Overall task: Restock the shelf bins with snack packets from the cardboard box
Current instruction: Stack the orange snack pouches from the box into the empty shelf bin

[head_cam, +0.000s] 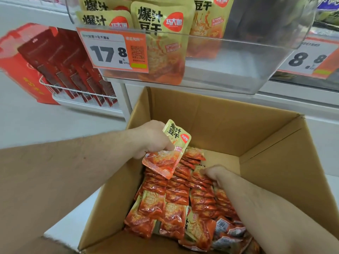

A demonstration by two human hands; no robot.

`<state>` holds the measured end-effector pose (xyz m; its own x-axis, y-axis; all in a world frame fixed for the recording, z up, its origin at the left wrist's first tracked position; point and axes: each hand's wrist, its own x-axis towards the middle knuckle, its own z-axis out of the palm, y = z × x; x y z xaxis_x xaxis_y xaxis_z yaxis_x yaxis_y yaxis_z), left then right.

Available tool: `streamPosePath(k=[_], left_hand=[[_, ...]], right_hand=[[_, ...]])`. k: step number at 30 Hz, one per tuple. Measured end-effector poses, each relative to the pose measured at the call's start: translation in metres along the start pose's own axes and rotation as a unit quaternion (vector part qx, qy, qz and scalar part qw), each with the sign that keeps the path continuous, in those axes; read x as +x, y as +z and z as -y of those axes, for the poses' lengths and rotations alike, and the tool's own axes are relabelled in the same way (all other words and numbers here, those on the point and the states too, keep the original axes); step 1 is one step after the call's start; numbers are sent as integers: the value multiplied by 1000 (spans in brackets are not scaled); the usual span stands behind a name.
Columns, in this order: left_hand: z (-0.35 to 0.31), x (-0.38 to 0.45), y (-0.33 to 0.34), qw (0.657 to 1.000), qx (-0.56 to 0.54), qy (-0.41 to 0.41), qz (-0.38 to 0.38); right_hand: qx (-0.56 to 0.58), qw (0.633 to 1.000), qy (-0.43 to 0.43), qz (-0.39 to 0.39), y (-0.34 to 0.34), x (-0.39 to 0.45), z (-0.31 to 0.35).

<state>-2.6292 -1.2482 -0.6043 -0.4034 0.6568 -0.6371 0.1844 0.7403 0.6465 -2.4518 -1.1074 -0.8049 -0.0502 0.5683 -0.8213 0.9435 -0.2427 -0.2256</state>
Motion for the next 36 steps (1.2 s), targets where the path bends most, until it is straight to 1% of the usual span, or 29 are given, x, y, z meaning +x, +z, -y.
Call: streamPosePath(k=[2,5,8,11,12,14,16,18,20,23,26,28,30,33,36], left_hand=[[3,1,0,1000,0,-6,6],[5,1,-4,1000,-4,-9,7],[3,-2,-7,1000,-11,2,-5],[0,-9,-10,1000,-27,10,-11],[0,-12,-11,999,-32,10,-11],[1,-18,-13,999,-38,19,-17],[0,-26,-15,998,-51,34,-34],[-2,-35,-15,996,-76,30,-39],[-6,-45,-12,994,-109,19,-24],[-15,-58,-5,984,-176,34,5],[-26,-69,2,962,-261,69,43],[-38,-89,3,953,-281,102,57],[-43,-100,4,953,-265,132,62],[-46,-104,5,956,-234,177,19],[-52,-105,2,953,-221,206,-18]], right_hand=[[-29,999,11,9,9,6,3],[-33,999,11,-27,7,9,0],[10,998,1,-63,-1,-3,-15],[62,989,-3,-137,-9,-26,-31],[92,983,-15,-159,-14,-36,-35],[133,974,-67,-173,-24,-60,-37],[161,965,-132,-157,-36,-90,-35],[205,953,-184,-126,-48,-123,-27],[246,937,-237,-75,-55,-159,-15],[259,911,-320,-23,-62,-211,-1],[266,899,-348,0,-66,-244,9],[278,894,-351,-11,-69,-257,13],[279,889,-361,-37,-72,-268,17],[273,885,-372,-58,-76,-286,22],[250,889,-372,-89,-80,-298,27]])
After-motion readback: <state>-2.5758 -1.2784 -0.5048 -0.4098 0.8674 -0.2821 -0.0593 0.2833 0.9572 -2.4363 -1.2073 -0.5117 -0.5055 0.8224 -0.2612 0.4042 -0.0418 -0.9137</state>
